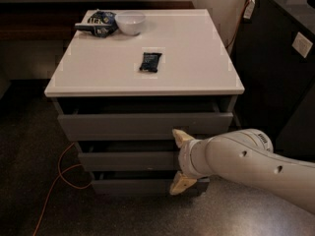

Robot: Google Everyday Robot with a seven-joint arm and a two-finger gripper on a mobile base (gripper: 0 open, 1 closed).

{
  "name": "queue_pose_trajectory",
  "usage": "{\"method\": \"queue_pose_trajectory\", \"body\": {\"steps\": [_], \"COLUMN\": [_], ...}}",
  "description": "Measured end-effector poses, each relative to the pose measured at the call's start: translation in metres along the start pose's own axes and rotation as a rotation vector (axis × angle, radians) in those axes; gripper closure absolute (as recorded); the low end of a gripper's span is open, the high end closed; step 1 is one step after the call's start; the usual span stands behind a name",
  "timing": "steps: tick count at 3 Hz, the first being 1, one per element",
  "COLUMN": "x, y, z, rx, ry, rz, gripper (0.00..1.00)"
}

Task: Open middle drawer

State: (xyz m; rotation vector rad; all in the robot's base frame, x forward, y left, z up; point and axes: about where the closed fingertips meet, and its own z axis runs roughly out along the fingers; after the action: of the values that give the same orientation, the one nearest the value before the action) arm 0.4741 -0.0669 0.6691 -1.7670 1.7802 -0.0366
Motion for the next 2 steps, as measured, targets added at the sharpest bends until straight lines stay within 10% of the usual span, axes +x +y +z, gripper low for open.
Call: {"method": "queue_pose_trajectory", "body": {"steps": [2], "x": [0.014], "y": [0.002], "z": [0.042], "rx": [-0.022], "ry": [-0.007], "rz": [0.021], "gripper": [0.0]}}
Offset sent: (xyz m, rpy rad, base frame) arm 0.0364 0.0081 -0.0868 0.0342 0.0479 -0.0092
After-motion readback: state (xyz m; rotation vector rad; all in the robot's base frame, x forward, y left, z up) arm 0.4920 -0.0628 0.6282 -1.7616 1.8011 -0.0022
